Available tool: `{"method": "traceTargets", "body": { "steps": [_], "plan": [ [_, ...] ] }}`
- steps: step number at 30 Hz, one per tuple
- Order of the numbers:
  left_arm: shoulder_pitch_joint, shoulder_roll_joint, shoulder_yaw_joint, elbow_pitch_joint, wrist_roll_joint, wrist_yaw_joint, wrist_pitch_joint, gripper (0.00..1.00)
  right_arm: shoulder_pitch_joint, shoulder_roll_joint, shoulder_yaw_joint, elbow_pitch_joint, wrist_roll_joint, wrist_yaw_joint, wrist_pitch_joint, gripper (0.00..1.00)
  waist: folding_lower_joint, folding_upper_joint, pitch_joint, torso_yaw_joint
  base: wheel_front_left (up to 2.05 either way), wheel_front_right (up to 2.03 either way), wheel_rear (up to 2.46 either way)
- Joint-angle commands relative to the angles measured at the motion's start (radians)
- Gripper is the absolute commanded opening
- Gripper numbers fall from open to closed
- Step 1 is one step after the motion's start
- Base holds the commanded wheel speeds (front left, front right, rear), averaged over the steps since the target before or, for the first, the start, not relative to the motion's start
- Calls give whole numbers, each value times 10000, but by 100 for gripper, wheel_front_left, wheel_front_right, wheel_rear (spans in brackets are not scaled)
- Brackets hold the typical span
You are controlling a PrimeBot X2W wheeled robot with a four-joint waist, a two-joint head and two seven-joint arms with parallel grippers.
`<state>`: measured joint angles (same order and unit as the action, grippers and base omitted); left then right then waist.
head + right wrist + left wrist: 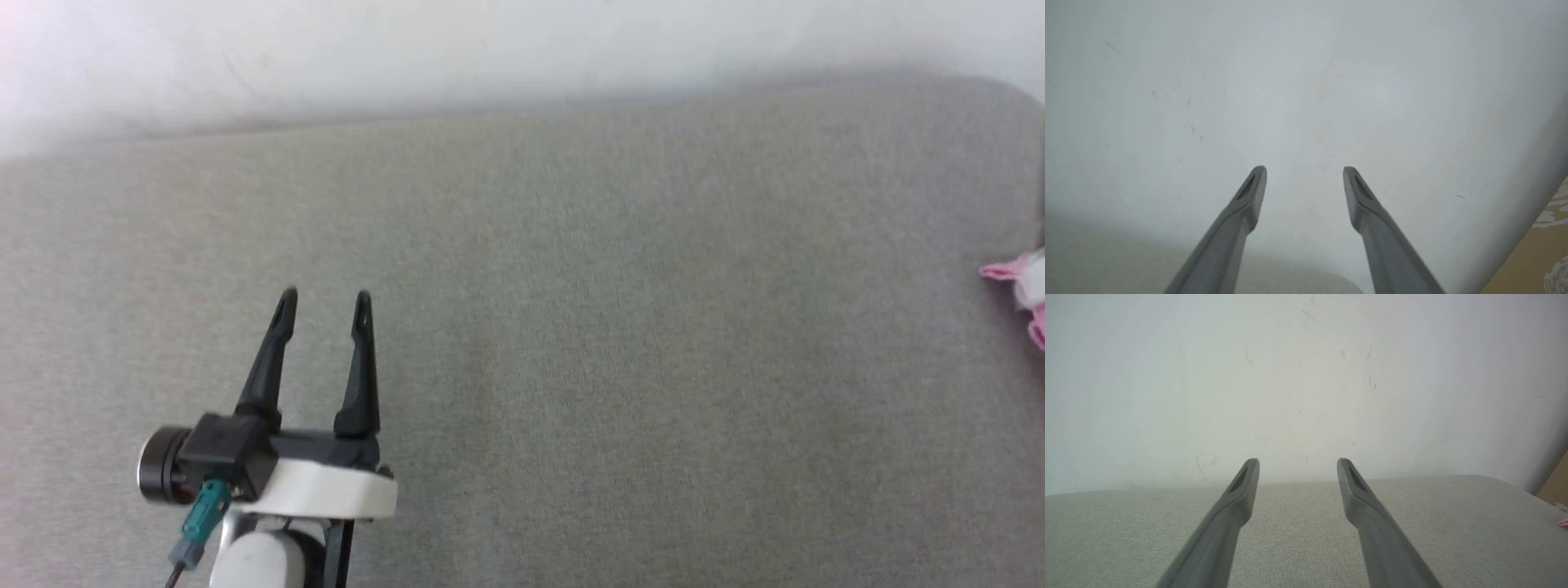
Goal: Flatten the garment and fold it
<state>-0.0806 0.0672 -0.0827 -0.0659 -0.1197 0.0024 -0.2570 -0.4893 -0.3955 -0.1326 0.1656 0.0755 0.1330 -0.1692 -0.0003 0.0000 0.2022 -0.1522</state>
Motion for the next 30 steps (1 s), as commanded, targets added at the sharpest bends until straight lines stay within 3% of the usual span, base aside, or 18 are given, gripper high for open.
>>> {"method": "traceTargets", "body": {
  "steps": [1,7,9,20,30],
  "plan": [
    [282,-18,94,-54,110,81,-47,100,776,814,-128,-651,40,-23,-158,100,3,0,-789,381,0,0,0],
    [693,-48,161,-97,274,149,-47,100,2610,2653,-379,-1840,47,-23,-468,100,3,0,-1073,726,0,0,0],
    [796,-59,174,-103,306,172,-47,100,3142,2906,-199,-1990,33,-23,-487,100,3,0,-1130,807,0,0,0],
    [1210,-109,-155,385,451,212,-47,100,4866,3372,478,-1282,170,-23,-516,100,3,0,-1253,1049,0,0,0],
    [1160,-129,-196,644,526,335,-47,100,4914,3444,460,-785,199,-23,-593,100,3,0,-1232,1095,0,0,0]
  ]
}}
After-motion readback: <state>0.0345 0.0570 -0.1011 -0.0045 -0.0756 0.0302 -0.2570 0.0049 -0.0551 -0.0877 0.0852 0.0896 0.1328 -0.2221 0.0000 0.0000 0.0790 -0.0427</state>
